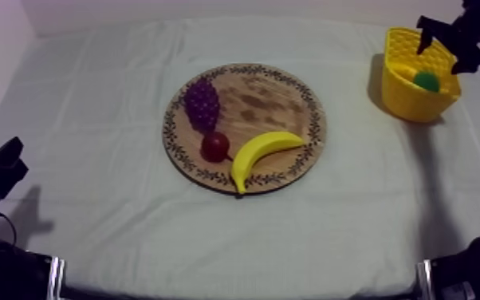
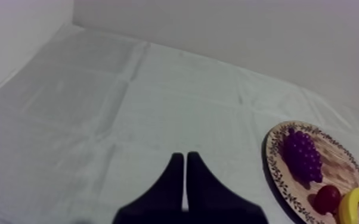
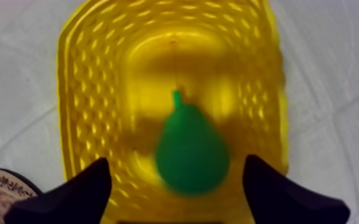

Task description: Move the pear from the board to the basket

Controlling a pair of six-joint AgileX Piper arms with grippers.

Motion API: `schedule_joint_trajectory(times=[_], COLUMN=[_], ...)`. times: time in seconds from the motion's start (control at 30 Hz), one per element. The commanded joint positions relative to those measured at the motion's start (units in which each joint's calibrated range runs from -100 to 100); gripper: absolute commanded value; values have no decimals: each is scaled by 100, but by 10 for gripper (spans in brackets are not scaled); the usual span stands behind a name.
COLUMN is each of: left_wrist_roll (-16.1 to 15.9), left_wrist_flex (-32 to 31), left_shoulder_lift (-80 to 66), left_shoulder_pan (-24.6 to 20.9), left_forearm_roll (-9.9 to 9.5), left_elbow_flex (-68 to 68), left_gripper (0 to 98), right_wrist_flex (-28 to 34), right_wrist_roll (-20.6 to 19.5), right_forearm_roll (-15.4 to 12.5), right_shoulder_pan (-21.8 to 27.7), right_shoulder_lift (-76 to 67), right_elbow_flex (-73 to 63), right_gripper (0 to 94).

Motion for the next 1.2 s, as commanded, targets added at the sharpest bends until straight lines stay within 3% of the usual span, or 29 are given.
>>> schedule_joint_trajectory(times=[0.0, 0.17, 0.43, 0.6, 0.9, 1.17], left_wrist_roll=[-1, 0, 0, 0, 0, 0], left_wrist_flex=[-1, -1, -1, -1, -1, -1], left_shoulder_lift=[0, 0, 0, 0, 0, 0], left_shoulder_pan=[3, 3, 3, 3, 3, 3], left_forearm_roll=[2, 2, 2, 2, 2, 2], left_elbow_flex=[5, 5, 5, 5, 5, 5], left_gripper=[1, 1, 1, 1, 1, 1], right_wrist_flex=[92, 251, 151, 24, -1048, -1953], right_wrist_roll=[64, 185, 296, 232, 223, 628], right_forearm_roll=[-52, -93, -1, 197, 459, 386], right_shoulder_pan=[19, 28, -213, -581, -944, -878], right_shoulder_lift=[-161, -1041, -3662, -5356, -7556, -9056], right_elbow_flex=[33, 361, 1547, 2420, 4979, 7215], right_gripper=[739, 729, 572, 465, 260, 106])
